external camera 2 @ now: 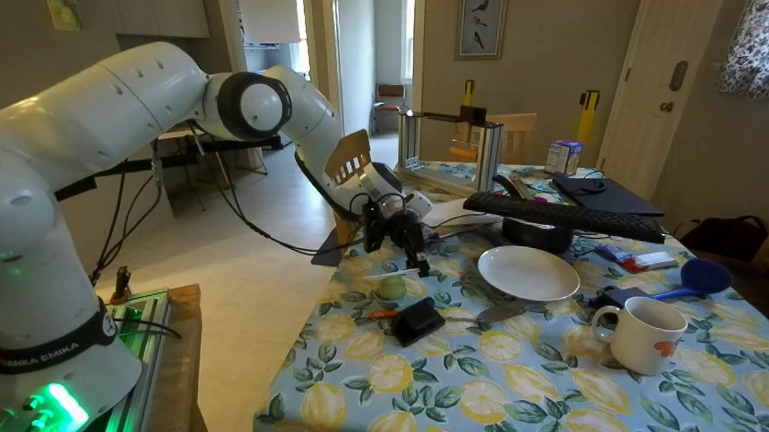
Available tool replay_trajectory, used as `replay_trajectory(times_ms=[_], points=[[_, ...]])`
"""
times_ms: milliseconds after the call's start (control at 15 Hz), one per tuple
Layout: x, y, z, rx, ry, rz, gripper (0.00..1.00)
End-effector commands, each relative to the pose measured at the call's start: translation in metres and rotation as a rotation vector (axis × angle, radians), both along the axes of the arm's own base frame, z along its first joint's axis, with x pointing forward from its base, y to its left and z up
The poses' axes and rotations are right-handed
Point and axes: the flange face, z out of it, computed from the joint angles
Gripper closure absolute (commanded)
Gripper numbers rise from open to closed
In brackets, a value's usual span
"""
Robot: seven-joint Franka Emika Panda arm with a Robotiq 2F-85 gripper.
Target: Pick up the folk from the cup and put it on the table
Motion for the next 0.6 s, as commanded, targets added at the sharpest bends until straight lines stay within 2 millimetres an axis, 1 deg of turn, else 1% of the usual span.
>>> replay_trajectory(times_ms=[0, 267, 533], points=[[-0.008, 0.006, -0.001, -0.006, 0.008, 0.009, 0.96], [-0.007, -0.008, 0.000, -0.017, 0.018, -0.021, 0.96], [0.003, -0.032, 0.005, -0.027, 0.027, -0.047, 0.96]])
